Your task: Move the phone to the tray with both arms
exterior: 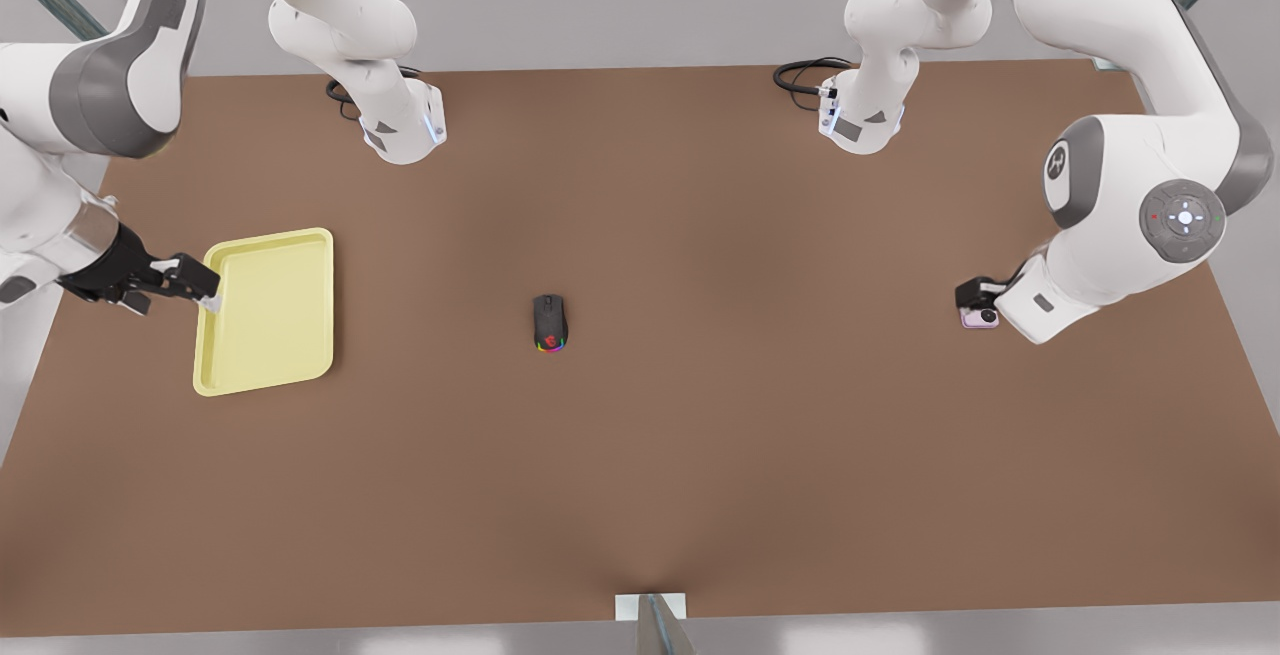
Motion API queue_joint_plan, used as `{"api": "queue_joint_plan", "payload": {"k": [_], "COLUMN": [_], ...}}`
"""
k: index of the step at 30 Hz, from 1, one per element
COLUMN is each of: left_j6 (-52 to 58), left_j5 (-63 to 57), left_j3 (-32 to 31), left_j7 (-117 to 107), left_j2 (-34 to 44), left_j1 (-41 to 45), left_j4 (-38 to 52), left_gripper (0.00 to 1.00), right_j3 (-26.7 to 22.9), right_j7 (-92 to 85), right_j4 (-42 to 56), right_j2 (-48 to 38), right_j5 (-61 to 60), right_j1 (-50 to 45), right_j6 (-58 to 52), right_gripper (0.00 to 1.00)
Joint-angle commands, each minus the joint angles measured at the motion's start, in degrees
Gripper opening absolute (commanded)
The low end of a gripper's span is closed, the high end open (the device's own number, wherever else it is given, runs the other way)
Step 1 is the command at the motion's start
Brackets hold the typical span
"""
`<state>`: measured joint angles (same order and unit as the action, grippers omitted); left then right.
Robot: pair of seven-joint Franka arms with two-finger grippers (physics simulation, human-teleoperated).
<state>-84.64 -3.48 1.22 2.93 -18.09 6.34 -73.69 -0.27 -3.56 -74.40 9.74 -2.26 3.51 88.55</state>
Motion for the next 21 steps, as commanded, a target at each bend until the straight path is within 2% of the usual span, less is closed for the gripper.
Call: {"api": "queue_joint_plan", "payload": {"k": [1, 3, 8, 13, 16, 21], "left_j6": [-3.34, -4.65, -27.50, -45.43, -52.73, -58.45], "left_j5": [-0.83, -0.92, 0.40, 0.40, 0.58, 1.28], "left_j3": [0.01, 0.27, 6.86, 11.17, 12.49, 14.25], "left_j7": [4.19, 4.37, 15.43, 17.46, 17.37, 17.55], "left_j2": [-0.01, -1.68, 2.36, 2.54, 1.75, -0.54], "left_j1": [0.07, 0.07, -0.10, -0.19, -0.19, -0.19], "left_j4": [-0.05, -1.10, -26.06, -40.74, -46.45, -51.03], "left_gripper": [1.00, 1.00, 1.00, 1.00, 1.00, 1.00], "right_j3": [0.00, 0.27, 0.62, 0.62, 0.27, 0.36], "right_j7": [-2.15, -2.15, -2.15, -2.15, -2.15, -2.50], "right_j4": [0.66, 0.66, 2.33, 2.51, 2.59, 1.80], "right_j2": [-0.16, -0.24, -0.07, 0.46, 0.28, 0.37], "right_j5": [-0.20, 0.24, 0.06, 0.06, 0.41, 3.49], "right_j1": [0.01, -0.61, -0.69, -0.69, -0.61, -0.61], "right_j6": [0.48, -2.24, -1.80, -2.07, -2.24, -6.29], "right_gripper": [1.00, 1.00, 1.00, 1.00, 1.00, 1.00]}}
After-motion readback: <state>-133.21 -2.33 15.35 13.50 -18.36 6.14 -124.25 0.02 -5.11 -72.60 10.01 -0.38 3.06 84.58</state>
